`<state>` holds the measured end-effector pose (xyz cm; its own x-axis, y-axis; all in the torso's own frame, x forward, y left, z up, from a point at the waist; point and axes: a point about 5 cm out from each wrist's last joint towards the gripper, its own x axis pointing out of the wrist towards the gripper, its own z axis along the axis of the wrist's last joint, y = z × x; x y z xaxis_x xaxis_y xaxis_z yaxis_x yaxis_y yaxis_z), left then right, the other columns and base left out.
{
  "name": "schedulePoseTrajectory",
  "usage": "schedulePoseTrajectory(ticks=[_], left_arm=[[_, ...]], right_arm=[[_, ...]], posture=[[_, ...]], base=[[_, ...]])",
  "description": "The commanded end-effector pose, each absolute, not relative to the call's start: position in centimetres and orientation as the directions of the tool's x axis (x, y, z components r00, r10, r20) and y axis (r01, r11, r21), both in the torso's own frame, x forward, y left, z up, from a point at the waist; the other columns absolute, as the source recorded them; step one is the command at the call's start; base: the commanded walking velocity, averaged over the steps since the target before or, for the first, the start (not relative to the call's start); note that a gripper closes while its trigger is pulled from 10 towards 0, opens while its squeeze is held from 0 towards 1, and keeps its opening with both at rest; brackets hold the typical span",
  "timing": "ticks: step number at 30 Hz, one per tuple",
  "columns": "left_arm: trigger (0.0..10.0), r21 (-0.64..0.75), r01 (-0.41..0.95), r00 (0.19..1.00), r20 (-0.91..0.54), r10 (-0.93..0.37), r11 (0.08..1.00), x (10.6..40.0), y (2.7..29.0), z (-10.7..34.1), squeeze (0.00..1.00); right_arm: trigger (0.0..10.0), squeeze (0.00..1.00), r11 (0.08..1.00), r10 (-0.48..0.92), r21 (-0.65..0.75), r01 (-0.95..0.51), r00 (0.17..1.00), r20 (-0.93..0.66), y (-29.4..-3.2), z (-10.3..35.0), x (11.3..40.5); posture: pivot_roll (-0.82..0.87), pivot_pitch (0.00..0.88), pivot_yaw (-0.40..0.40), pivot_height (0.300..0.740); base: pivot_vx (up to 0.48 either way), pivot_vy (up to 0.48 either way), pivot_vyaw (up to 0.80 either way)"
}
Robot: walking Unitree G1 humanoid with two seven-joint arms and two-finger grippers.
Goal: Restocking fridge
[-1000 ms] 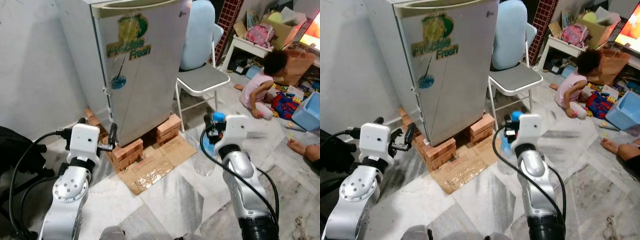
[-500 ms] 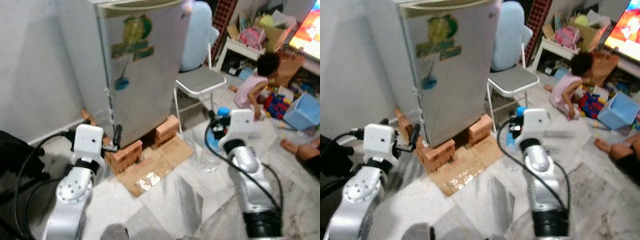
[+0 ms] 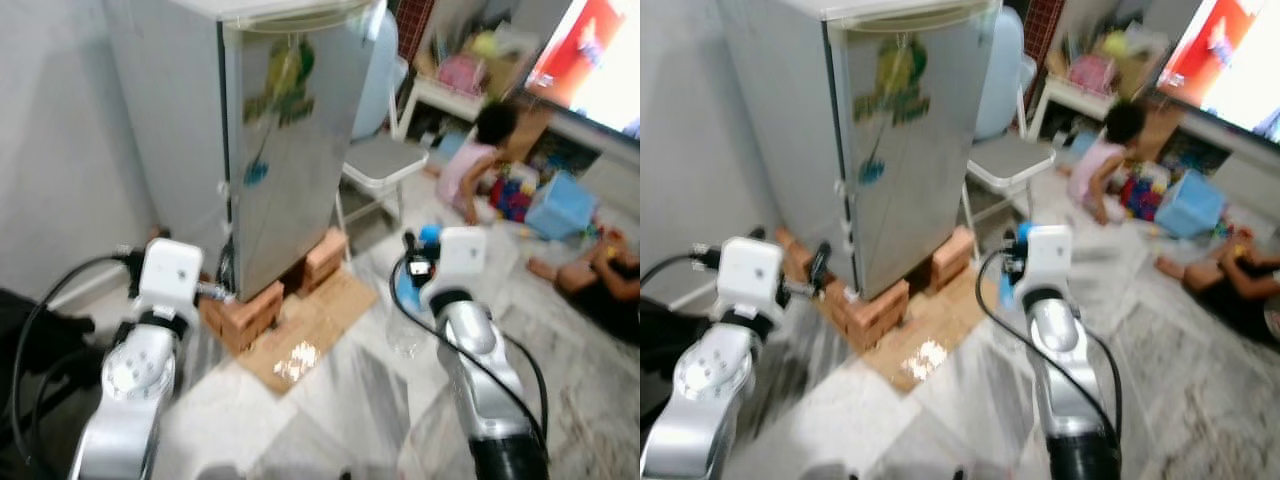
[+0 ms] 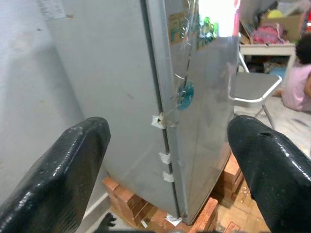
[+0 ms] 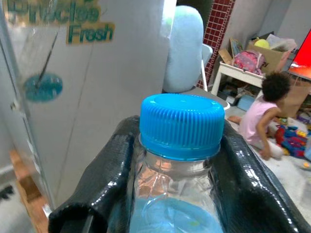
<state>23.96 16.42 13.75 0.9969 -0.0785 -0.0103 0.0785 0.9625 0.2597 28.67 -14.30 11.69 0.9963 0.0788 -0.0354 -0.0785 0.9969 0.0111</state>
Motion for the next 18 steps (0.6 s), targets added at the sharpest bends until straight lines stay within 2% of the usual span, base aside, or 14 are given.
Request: schedulePoseTrajectory(ticks=[1, 11, 13, 18], left_arm=[[10.0, 0.256, 0.111, 0.993, -0.001, -0.114, 0.96, 24.2, 15.5, 14.0, 0.0], [10.0, 0.248, 0.117, 0.993, 0.004, -0.122, 0.962, 24.2, 15.3, 14.1, 0.0], [10.0, 0.218, 0.084, 0.996, -0.005, -0.085, 0.972, 24.4, 15.5, 14.0, 0.0], [10.0, 0.222, 0.096, 0.995, 0.002, -0.098, 0.97, 24.5, 15.5, 14.2, 0.0]], right_arm=[[10.0, 0.0, 0.998, 0.055, 0.014, -0.055, 0.998, -0.037, -15.3, 11.9, 28.6], [10.0, 0.0, 1.0, -0.012, -0.029, 0.009, 0.996, -0.091, -16.3, 11.0, 28.5], [10.0, 0.0, 0.996, -0.008, -0.093, -0.001, 0.995, -0.098, -16.2, 10.9, 28.6], [10.0, 0.0, 0.996, 0.009, -0.082, -0.016, 0.995, -0.095, -15.8, 10.9, 28.7]], posture=[[0.12, 0.027, -0.101, 0.74], [0.12, 0.022, -0.099, 0.74], [0.12, 0.017, -0.098, 0.74], [0.13, 0.016, -0.101, 0.74]], base=[[0.48, 0.0, 0.0], [0.469, 0.0, 0.0], [0.324, 0.349, 0.0], [0.166, 0.417, 0.0]])
